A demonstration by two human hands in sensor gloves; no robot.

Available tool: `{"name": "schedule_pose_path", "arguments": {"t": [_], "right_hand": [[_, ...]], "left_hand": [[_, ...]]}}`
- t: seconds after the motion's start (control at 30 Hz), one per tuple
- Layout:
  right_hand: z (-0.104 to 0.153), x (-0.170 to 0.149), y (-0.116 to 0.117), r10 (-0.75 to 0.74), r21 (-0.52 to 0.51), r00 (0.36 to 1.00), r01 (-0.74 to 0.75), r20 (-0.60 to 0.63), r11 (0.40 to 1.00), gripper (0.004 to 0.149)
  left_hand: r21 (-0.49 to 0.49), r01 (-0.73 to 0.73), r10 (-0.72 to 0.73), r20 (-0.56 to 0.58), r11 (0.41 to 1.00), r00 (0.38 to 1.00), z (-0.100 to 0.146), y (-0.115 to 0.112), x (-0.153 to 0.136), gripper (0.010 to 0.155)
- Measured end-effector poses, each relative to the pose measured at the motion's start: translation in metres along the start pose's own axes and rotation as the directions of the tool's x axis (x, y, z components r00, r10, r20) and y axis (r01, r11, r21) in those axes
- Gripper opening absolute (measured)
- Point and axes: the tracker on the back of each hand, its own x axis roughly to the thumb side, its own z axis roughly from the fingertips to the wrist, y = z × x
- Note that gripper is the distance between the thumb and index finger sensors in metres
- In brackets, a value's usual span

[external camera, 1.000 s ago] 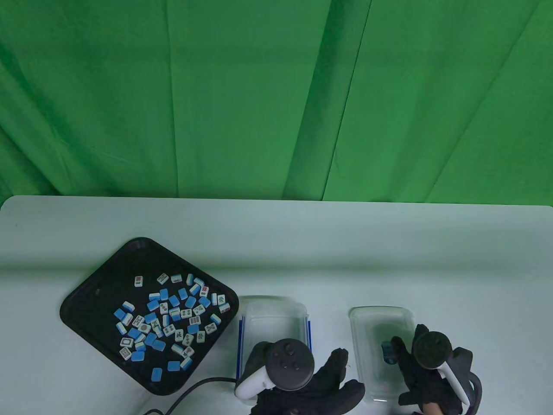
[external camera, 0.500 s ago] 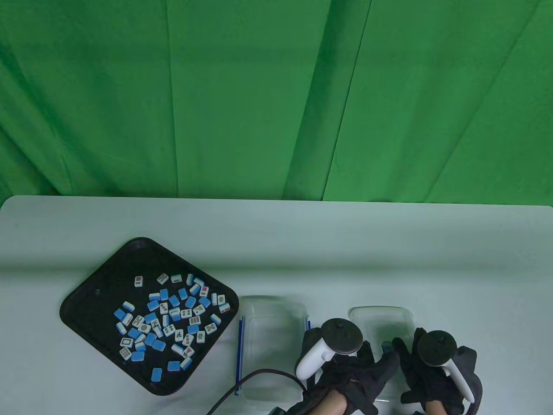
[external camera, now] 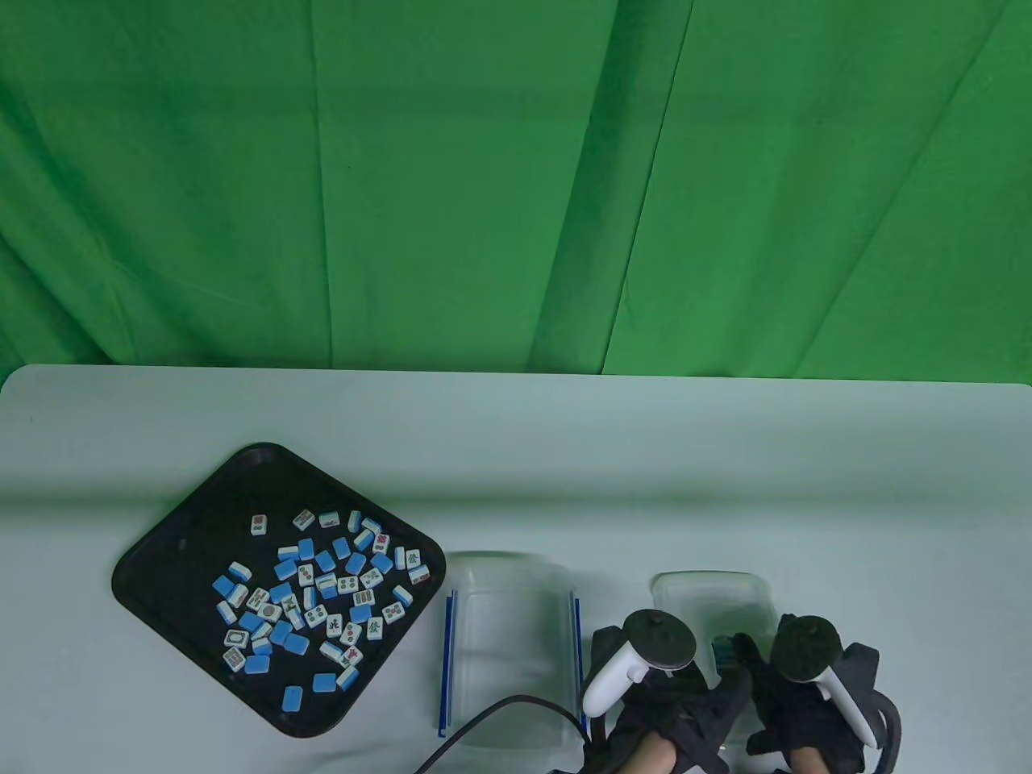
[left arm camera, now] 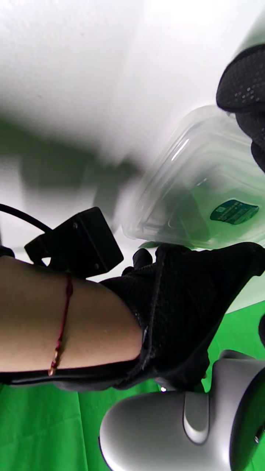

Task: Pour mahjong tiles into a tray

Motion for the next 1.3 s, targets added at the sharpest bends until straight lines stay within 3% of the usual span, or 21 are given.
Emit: {"name": "schedule_pose_path", "arguments": {"t": [0.13,0.43,0.97,1.3], "right_hand": [[0.0,-0.002,-0.001,-0.061,0.035,0.998,0.06,0.019,0.998,0.084],[-0.001,-0.001,0.0,-0.035,0.052,0.999,0.033,0.039,0.998,0.082],[0.0,-0.017,-0.011,-0.269,0.03,0.96,0.268,0.076,0.963,0.081],[0.0,-0.02,-0.012,-0.318,0.033,0.943,0.316,0.094,0.948,0.081]], "left_hand": [[-0.001,0.033,-0.033,-0.02,0.999,0.999,-0.003,-0.001,-0.003,0.09],[-0.011,0.056,-0.056,-0.051,0.998,0.997,-0.004,-0.001,-0.005,0.091],[-0.014,0.064,-0.065,-0.06,0.998,0.996,-0.004,0.005,-0.01,0.089],[-0.016,0.074,-0.075,-0.066,0.997,0.995,-0.004,0.004,-0.009,0.089]]}}
